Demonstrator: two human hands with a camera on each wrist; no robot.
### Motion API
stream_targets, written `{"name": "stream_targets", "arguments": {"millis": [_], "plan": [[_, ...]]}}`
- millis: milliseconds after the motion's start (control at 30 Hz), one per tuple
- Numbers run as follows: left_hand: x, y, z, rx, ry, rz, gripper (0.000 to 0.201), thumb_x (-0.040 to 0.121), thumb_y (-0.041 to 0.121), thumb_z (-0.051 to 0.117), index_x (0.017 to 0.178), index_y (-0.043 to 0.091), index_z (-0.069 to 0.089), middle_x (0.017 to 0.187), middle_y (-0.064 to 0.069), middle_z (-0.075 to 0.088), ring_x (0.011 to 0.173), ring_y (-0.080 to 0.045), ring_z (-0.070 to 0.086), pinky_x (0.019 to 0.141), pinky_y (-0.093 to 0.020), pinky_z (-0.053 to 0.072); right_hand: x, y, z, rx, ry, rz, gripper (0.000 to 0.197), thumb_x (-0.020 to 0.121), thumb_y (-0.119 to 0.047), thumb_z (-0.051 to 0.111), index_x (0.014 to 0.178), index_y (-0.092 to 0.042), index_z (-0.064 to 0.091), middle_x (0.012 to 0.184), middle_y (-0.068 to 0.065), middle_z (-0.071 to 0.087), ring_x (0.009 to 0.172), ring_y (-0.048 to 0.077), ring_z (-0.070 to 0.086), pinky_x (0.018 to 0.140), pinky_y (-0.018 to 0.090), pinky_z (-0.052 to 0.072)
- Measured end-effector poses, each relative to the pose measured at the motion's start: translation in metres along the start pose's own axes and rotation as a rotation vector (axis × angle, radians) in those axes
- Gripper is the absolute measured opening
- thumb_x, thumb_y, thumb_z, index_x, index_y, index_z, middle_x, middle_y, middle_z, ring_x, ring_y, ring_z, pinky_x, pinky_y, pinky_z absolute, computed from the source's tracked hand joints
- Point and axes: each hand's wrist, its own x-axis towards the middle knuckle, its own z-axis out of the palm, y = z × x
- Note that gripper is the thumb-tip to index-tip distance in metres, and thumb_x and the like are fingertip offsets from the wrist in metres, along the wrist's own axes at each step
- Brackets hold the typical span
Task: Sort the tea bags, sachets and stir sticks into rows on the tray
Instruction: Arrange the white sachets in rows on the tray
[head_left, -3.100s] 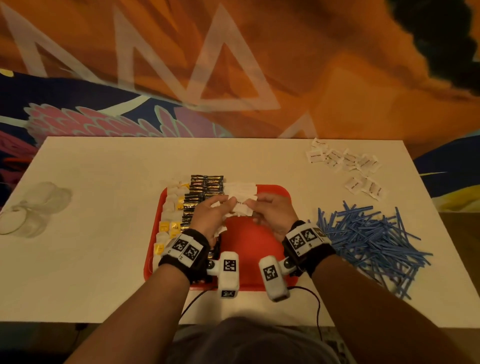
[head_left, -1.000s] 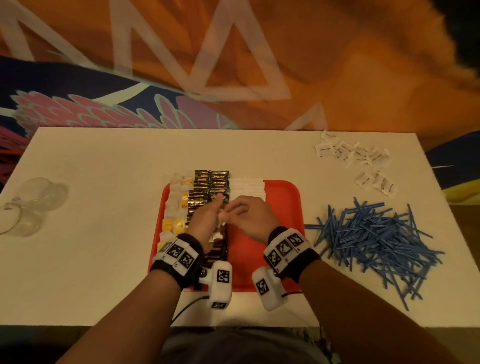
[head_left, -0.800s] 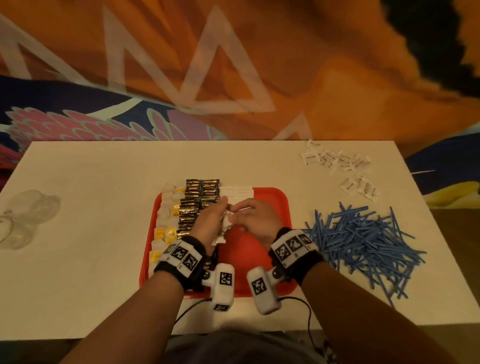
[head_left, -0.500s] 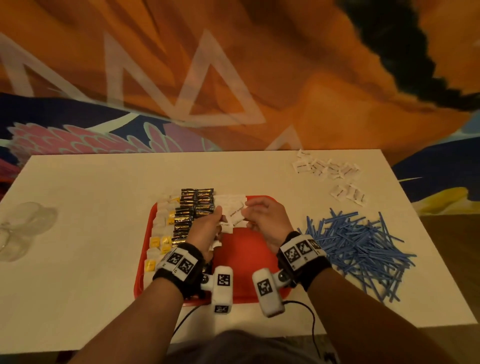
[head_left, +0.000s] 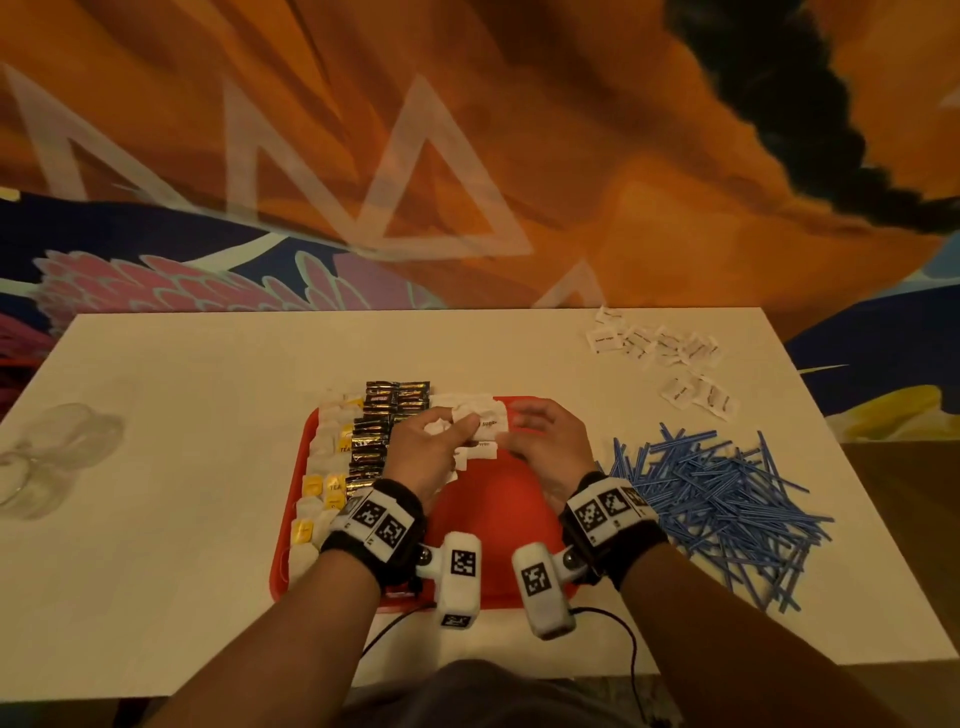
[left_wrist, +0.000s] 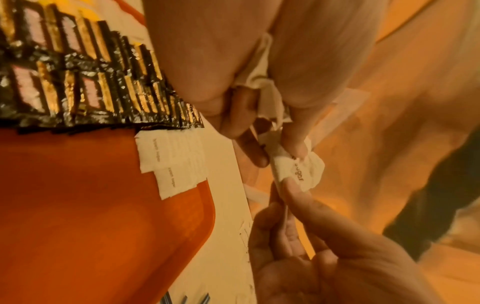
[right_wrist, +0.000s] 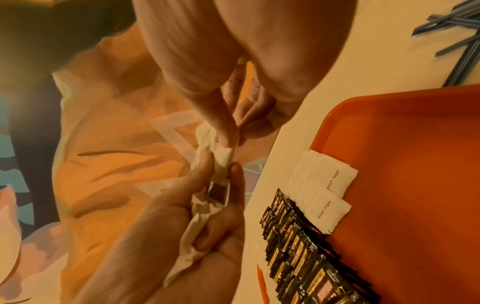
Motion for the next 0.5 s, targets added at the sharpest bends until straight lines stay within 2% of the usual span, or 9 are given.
{"name": "stream_targets", "arguments": {"millis": [67,100,167,233,300,333,400,500], "plan": [[-0.001,0.002,-0.001,0.009,-0.014,0.021,0.004,0.088,0.012,0.074,0.09,0.014,0.072,0.075,-0.004,0.071,0.049,-0.006,0.06,0.044,-0.018,0.043,0.002,-0.004,-0.002,0.049,-0.099,0.045,0.037,0.074,0.008,0.075,0.107,-0.007,0.067,0.103,0.017,0.067,0.083,0.024,0.064,0.066,0.031,0.053],[0.0,0.001,-0.002,0.033,-0.026,0.03,0.007,0.088,0.012,0.074,0.094,0.014,0.072,0.077,-0.003,0.072,0.051,-0.004,0.061,0.044,-0.017,0.043,0.002,-0.007,-0.003,0.063,-0.158,0.07,0.031,0.078,0.005,0.075,0.105,-0.007,0.068,0.099,0.014,0.07,0.08,0.019,0.065,0.063,0.026,0.051],[0.0,0.0,-0.003,0.069,-0.054,0.034,0.013,0.087,0.015,0.075,0.1,0.014,0.073,0.085,-0.004,0.073,0.06,-0.005,0.065,0.051,-0.019,0.046,0.0,-0.013,-0.002,0.044,-0.218,0.089,0.012,0.084,-0.003,0.072,0.093,-0.01,0.07,0.082,0.004,0.071,0.069,0.01,0.065,0.06,0.022,0.051],[0.001,-0.002,-0.005,0.078,-0.066,0.021,0.015,0.086,0.018,0.077,0.1,0.016,0.073,0.092,-0.007,0.075,0.071,-0.013,0.068,0.061,-0.026,0.05,0.003,-0.012,0.0,0.03,-0.176,0.067,0.002,0.088,-0.009,0.07,0.086,-0.01,0.07,0.07,0.002,0.065,0.062,0.009,0.06,0.057,0.023,0.05],[0.002,-0.004,-0.006,0.063,-0.064,-0.008,0.015,0.084,0.018,0.078,0.098,0.014,0.073,0.095,-0.014,0.075,0.076,-0.024,0.067,0.068,-0.036,0.05,0.007,-0.009,0.001,0.037,-0.107,0.048,0.003,0.09,-0.011,0.068,0.088,-0.01,0.071,0.069,0.004,0.064,0.058,0.01,0.057,0.054,0.024,0.046],[0.002,-0.005,-0.006,0.05,-0.066,-0.009,0.013,0.084,0.017,0.079,0.096,0.014,0.074,0.096,-0.017,0.075,0.077,-0.027,0.066,0.068,-0.038,0.05,0.009,-0.007,0.001,0.031,-0.078,0.036,0.004,0.09,-0.012,0.067,0.089,-0.011,0.071,0.07,0.004,0.065,0.056,0.009,0.057,0.052,0.024,0.044],[0.001,-0.005,-0.006,0.034,-0.071,-0.021,0.011,0.084,0.015,0.078,0.094,0.015,0.073,0.096,-0.018,0.075,0.077,-0.027,0.066,0.066,-0.036,0.049,0.012,-0.001,0.002,0.005,-0.053,0.012,0.006,0.09,-0.015,0.068,0.093,-0.01,0.071,0.072,0.001,0.066,0.053,0.007,0.057,0.052,0.023,0.043],[0.001,-0.007,-0.008,0.012,-0.073,-0.032,0.006,0.085,0.014,0.077,0.089,0.016,0.072,0.086,-0.014,0.075,0.074,-0.025,0.066,0.064,-0.034,0.05,0.013,0.007,0.003,-0.045,-0.11,0.034,0.02,0.084,-0.022,0.076,0.099,-0.01,0.07,0.079,-0.001,0.07,0.064,0.007,0.061,0.055,0.024,0.046]]}}
